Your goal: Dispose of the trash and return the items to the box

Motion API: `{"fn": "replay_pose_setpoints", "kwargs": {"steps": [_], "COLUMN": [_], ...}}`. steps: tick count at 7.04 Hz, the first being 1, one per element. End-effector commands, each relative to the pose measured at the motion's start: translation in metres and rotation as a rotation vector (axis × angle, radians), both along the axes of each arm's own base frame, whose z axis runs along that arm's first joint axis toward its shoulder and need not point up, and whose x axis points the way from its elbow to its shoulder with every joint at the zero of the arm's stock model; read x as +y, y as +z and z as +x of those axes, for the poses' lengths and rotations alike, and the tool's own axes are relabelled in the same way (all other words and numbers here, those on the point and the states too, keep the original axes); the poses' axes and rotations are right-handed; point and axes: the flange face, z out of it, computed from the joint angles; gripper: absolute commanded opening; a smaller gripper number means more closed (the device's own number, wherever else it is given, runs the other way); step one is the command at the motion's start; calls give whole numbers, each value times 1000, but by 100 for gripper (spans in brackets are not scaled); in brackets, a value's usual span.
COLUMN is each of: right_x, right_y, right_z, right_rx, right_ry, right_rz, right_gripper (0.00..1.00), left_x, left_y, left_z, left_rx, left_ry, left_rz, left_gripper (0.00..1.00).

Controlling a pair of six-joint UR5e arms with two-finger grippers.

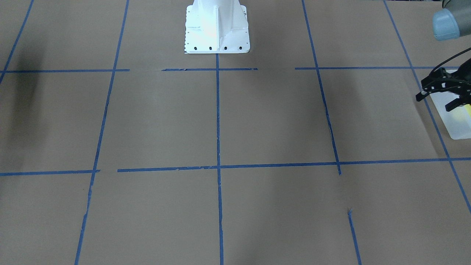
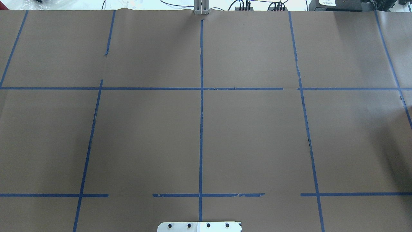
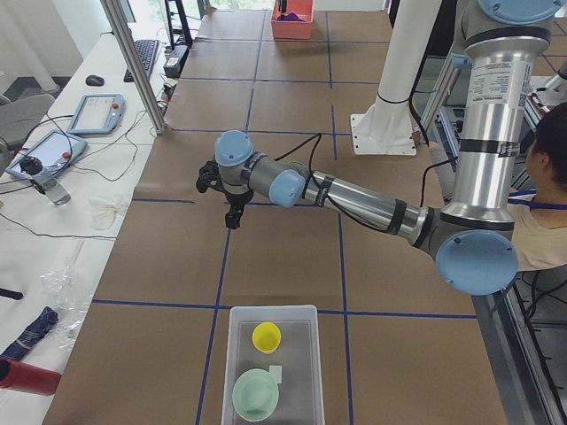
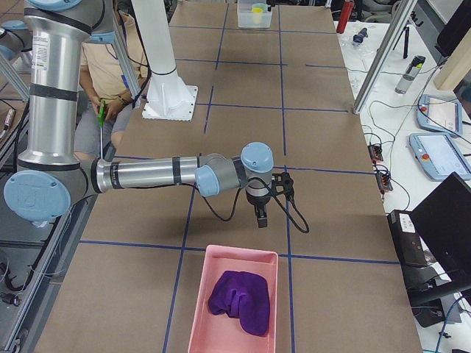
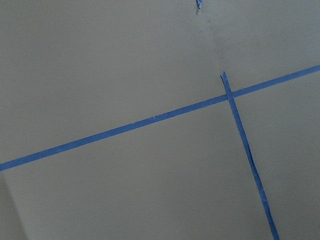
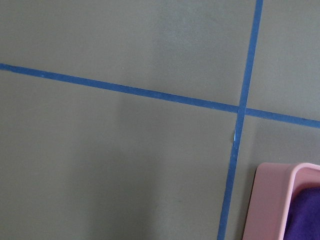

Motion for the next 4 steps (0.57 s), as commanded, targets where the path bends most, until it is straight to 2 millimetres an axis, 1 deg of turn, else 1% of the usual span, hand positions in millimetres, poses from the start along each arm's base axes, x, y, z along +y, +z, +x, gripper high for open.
{"fn": "replay_pose_setpoints", "kwargs": {"steps": [1,2,3,4], "right_x": [-6,-5,-5,-5], "right_y": [13,14,15,15], "right_z": [-4,-4,-3,-3], "right_rx": [1,0,-1,-2], "right_ry": [-6,-7,-8,-6], "right_rz": [-8,-7,-10,-10], "right_gripper": [100,100,100,100], "left_x": [-9,-9,-9,-10], "left_y": [28,42,43,49], "left_z": [-30,-30,-30,-29], "left_rx": [-85,-106,-105,-107], "left_ry": [-57,-47,-45,-43], "left_rz": [-2,-8,-11,-23], "left_gripper": [100,100,100,100]}}
